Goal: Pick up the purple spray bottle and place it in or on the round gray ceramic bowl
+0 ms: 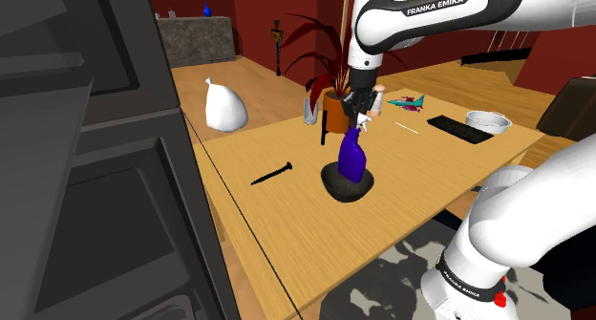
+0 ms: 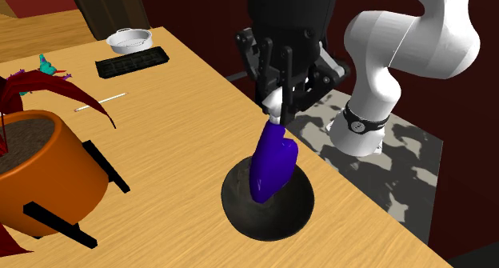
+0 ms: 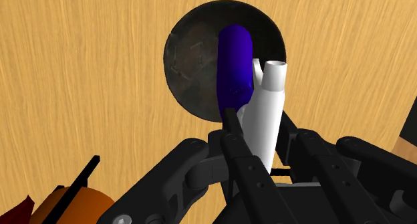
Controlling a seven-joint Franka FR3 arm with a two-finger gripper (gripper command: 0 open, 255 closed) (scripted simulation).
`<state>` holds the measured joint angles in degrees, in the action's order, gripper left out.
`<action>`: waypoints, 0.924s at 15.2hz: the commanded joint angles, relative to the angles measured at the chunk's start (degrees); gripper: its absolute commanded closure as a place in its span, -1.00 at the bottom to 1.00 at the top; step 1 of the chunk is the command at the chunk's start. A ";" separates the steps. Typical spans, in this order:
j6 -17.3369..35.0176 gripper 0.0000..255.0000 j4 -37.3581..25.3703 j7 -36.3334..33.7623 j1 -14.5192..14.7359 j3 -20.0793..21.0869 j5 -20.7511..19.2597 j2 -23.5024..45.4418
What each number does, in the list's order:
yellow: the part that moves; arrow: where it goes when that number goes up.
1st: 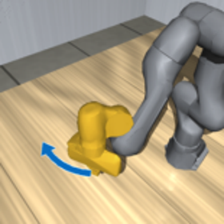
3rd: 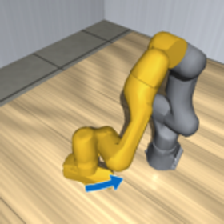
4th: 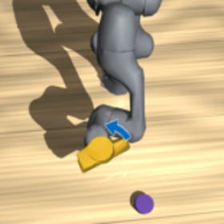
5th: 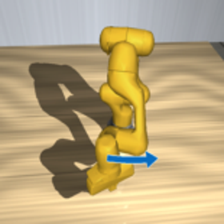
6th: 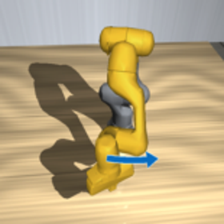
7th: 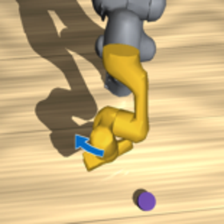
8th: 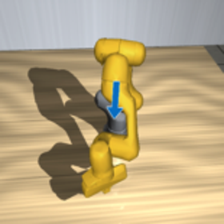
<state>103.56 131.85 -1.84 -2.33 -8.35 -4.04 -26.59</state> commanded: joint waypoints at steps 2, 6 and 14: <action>0.02 -1.00 0.00 0.00 0.00 0.00 0.00 0.01; 0.02 -1.00 0.00 0.00 0.00 0.00 0.00 0.01; -7.21 -1.00 -7.55 0.10 0.17 0.32 0.29 0.33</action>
<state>96.57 124.50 -1.75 -2.16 -8.03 -3.76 -26.28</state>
